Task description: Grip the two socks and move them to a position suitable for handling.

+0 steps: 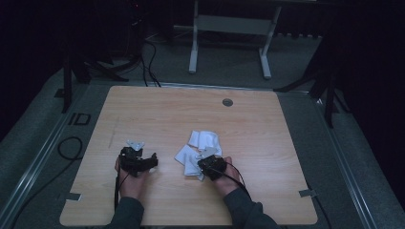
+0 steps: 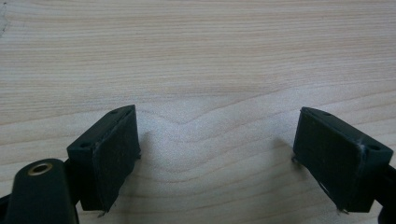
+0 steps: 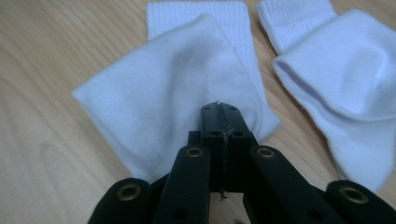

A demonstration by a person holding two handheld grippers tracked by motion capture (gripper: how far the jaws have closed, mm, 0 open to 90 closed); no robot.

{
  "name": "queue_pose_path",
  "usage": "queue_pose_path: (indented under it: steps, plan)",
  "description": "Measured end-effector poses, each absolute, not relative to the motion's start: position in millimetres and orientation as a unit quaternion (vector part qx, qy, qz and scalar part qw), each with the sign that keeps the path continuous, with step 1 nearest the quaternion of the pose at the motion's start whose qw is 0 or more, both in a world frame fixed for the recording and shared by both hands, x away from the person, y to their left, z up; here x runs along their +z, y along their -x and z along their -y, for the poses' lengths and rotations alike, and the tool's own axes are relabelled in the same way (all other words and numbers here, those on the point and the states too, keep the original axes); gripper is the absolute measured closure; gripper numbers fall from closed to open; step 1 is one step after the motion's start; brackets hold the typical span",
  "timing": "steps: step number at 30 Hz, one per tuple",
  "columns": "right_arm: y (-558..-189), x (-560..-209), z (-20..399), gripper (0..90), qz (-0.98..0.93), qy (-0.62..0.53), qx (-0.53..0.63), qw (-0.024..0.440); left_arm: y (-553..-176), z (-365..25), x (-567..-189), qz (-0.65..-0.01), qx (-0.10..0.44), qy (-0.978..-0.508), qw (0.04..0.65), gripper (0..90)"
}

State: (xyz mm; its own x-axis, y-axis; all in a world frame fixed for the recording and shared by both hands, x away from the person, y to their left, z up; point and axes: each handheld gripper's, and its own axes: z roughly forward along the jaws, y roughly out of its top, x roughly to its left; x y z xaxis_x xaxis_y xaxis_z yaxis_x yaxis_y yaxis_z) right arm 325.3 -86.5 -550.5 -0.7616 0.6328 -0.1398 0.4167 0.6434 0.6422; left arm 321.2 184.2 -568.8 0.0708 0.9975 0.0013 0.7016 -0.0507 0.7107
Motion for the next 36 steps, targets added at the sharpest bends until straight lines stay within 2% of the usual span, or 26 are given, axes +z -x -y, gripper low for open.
queue_pose_path:
  steps: [8,9,13,14,18,19,24,25,26,31,33,36]
  plan:
    - [-322.3,-551.8,79.0,90.0,-0.899,-0.256,0.307,0.178,-319.1,-183.2,-568.7,-0.623,0.263,-0.680,0.284,16.7]
    - [-321.1,-551.4,76.6,90.0,-0.906,-0.235,0.307,0.174,-316.5,-180.7,-568.3,-0.614,0.264,-0.684,0.292,22.8]
    - [-320.6,-551.0,75.1,90.0,-0.913,-0.209,0.308,0.166,-314.7,-178.7,-567.6,-0.608,0.262,-0.688,0.297,32.6]
    - [-320.6,-551.0,75.1,90.0,-0.913,-0.209,0.308,0.166,-314.3,-178.0,-567.2,-0.607,0.262,-0.689,0.298,32.6]
    - [-320.0,-551.0,74.2,90.0,-0.918,-0.188,0.311,0.159,-312.3,-174.8,-565.7,-0.597,0.258,-0.697,0.302,48.7]
    - [-319.6,-550.9,73.8,90.0,-0.919,-0.184,0.311,0.157,-311.7,-174.2,-565.3,-0.591,0.256,-0.702,0.303,48.7]
    - [-317.7,-550.9,70.5,90.0,-0.923,-0.167,0.313,0.153,-308.7,-169.5,-562.7,-0.571,0.243,-0.721,0.307,70.3]
    - [-317.9,-550.7,70.3,90.0,-0.923,-0.165,0.312,0.152,-308.1,-168.2,-562.3,-0.567,0.239,-0.725,0.308,70.3]
    - [-318.6,-550.6,70.2,90.0,-0.924,-0.161,0.312,0.150,-307.4,-167.5,-561.6,-0.562,0.236,-0.730,0.310,74.9]
    - [-319.7,-549.9,69.8,90.0,-0.927,-0.153,0.309,0.147,-303.1,-157.7,-558.2,-0.527,0.212,-0.750,0.339,77.8]
    - [-318.5,-549.1,67.7,90.0,-0.931,-0.139,0.298,0.157,-300.2,-150.5,-555.6,-0.507,0.208,-0.758,0.353,83.5]
    - [-318.1,-549.1,67.2,90.0,-0.932,-0.134,0.298,0.157,-299.0,-147.4,-554.7,-0.500,0.205,-0.761,0.360,86.7]
